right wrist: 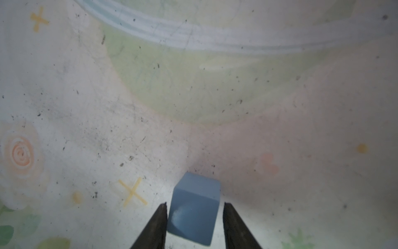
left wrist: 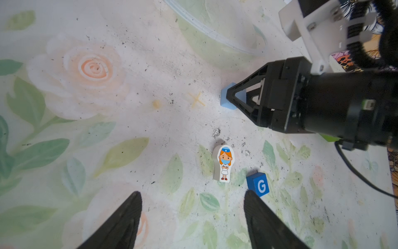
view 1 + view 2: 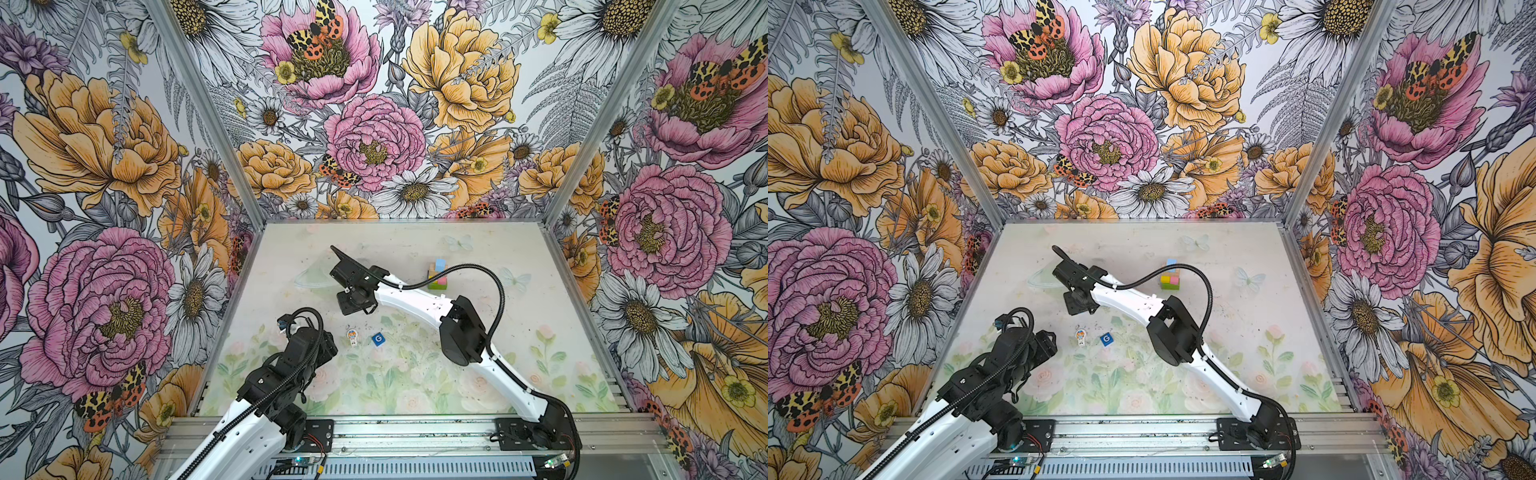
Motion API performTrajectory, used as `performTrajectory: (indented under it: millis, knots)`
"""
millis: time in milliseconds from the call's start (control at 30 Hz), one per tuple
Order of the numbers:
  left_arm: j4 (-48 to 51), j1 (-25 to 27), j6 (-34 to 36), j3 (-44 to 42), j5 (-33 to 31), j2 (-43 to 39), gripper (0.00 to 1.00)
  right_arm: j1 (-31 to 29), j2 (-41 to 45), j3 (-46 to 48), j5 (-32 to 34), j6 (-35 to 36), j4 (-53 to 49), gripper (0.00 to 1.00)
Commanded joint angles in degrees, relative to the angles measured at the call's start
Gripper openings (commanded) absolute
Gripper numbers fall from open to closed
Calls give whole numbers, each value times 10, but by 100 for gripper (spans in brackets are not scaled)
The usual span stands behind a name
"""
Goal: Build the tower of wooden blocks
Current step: 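Lower the right gripper around the light-blue cube and close it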
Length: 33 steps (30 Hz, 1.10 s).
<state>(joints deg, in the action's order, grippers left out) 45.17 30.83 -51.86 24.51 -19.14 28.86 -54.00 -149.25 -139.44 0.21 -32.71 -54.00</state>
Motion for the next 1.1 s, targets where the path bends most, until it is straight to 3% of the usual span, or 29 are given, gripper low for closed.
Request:
performTrajectory:
  millis: [0, 567, 867, 1067]
  knots:
    - [3, -7, 15, -3, 9, -7, 76, -4, -17, -20, 8, -6, -1, 41]
    - [-1, -7, 24, 3, 13, -12, 78, 0, -3, -21, 10, 1, -4, 28]
    - [-5, -7, 34, 18, 10, -3, 78, 10, 53, -16, 46, 27, -42, 27]
    - [-20, -6, 51, 42, 21, 30, 80, 23, 124, 37, 81, 42, -55, 27]
